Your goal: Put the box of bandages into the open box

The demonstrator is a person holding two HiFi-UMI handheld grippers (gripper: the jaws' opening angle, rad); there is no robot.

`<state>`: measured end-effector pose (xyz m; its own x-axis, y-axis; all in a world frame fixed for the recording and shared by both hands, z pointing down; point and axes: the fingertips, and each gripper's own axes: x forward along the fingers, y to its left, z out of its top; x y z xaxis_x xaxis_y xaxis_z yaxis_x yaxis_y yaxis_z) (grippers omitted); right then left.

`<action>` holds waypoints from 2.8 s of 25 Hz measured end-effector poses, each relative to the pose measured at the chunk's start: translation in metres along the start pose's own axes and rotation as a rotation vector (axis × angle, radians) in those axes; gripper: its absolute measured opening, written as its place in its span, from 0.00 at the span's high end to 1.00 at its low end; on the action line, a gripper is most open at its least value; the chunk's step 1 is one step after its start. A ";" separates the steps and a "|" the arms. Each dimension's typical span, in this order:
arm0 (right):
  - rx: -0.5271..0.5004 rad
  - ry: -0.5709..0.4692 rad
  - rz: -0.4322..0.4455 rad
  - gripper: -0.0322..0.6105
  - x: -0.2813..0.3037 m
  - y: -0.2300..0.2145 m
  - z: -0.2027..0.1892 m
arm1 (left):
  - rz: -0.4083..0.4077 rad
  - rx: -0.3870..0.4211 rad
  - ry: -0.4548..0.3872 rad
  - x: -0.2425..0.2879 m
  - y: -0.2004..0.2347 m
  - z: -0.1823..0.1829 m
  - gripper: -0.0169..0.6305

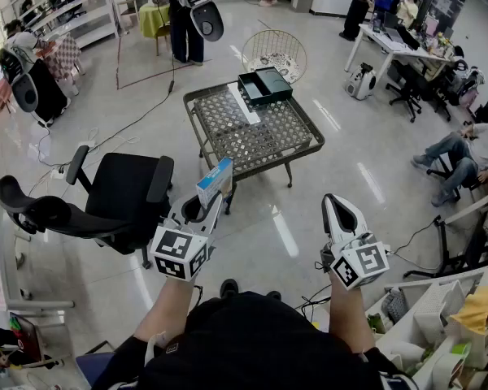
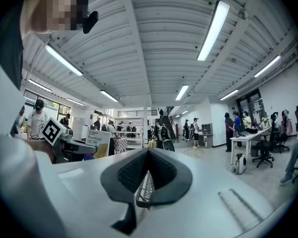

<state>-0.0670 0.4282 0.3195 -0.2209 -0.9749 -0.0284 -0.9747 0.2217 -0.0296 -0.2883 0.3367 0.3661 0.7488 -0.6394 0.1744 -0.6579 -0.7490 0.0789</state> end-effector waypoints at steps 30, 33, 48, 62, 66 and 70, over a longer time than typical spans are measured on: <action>0.129 0.045 0.048 0.94 0.099 -0.005 -0.026 | 0.036 -0.079 0.078 0.035 0.076 -0.034 0.85; 0.130 0.068 0.027 0.94 0.098 -0.033 -0.037 | 0.001 -0.077 0.101 0.067 0.064 -0.036 0.85; 0.191 0.026 -0.043 0.93 0.100 -0.207 -0.035 | 0.001 -0.030 0.072 0.218 0.032 0.023 0.85; 0.225 0.087 -0.008 0.93 0.191 -0.260 -0.066 | 0.009 -0.038 0.073 0.324 0.082 0.029 0.85; 0.221 0.103 -0.025 0.94 0.241 -0.286 -0.065 | -0.015 -0.045 0.079 0.377 0.114 0.035 0.85; 0.211 0.123 0.002 0.93 0.307 -0.294 -0.062 | -0.025 -0.027 0.064 0.420 0.155 0.054 0.85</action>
<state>0.1497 0.0619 0.3818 -0.2383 -0.9668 0.0925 -0.9481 0.2109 -0.2380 -0.0716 -0.0573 0.3982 0.7587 -0.6077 0.2347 -0.6419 -0.7588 0.1102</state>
